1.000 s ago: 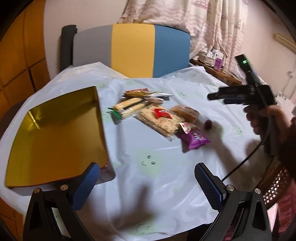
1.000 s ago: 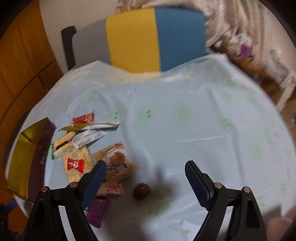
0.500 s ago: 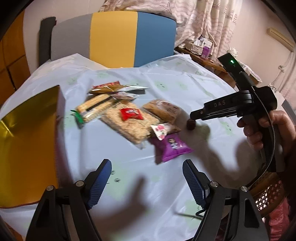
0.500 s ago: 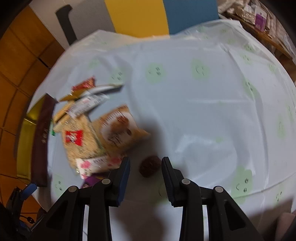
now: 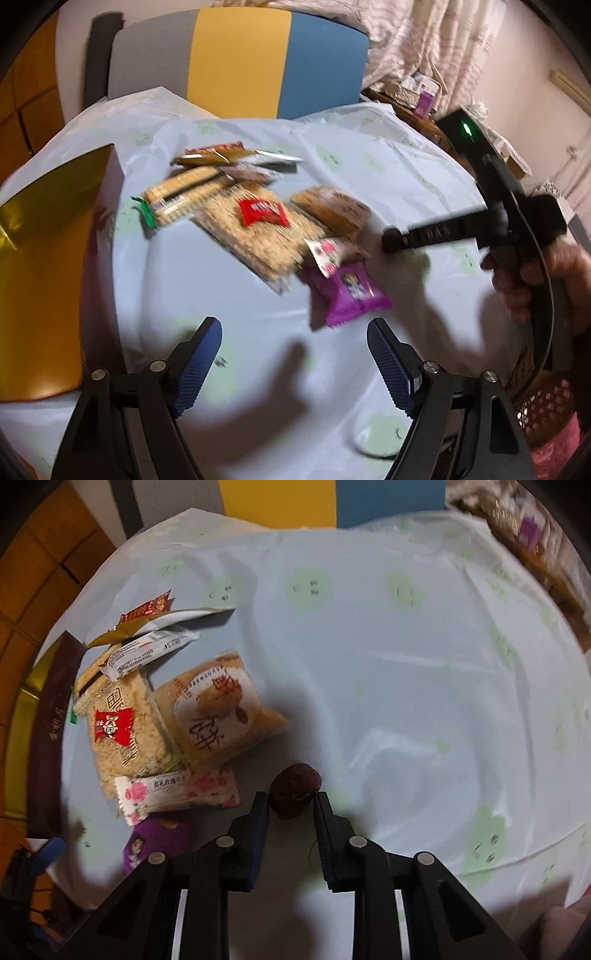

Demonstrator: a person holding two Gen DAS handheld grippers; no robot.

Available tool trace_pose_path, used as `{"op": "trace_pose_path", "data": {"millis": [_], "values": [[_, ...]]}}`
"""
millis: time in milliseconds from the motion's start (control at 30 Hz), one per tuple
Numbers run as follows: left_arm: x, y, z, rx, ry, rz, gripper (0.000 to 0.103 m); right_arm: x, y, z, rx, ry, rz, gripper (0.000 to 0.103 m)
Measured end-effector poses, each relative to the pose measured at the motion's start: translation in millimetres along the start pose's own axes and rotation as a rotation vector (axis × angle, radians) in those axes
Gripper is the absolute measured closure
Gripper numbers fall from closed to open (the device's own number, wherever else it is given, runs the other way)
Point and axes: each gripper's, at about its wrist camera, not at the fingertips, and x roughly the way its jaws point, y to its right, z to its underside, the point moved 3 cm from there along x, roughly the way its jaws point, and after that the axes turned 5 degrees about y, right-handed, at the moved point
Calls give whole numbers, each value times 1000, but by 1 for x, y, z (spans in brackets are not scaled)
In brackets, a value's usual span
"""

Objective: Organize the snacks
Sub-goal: 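Reach the right tool to the red date and close on it, then grasp the clear rice-cracker bag with the left tool while the right tool holds the date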

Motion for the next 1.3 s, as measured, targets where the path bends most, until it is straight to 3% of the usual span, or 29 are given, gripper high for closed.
{"op": "trace_pose_path", "data": {"millis": [133, 300, 367, 533, 833, 1000, 1167, 1300], "values": [[1, -22, -16, -89, 17, -14, 23, -2, -2, 2, -21, 5, 20, 79], [13, -41, -38, -167, -27, -66, 43, -5, 2, 4, -13, 3, 49, 79], [18, -45, -49, -183, -18, -70, 56, -5, 3, 3, -18, 3, 53, 79], [34, -42, -78, -125, 31, -124, 57, -6, 4, 1, -27, 5, 60, 79], [85, -26, -91, 56, -52, -223, 59, -4, 3, -2, -45, 7, 79, 79], [82, -28, -69, 108, -106, -237, 59, -2, 0, -4, -49, 7, 81, 79], [56, -35, -46, 109, -103, -231, 60, 0, -4, -3, -60, 9, 90, 79], [43, -36, -50, 66, -60, -203, 60, 0, -6, 0, -67, 12, 101, 79]]}}
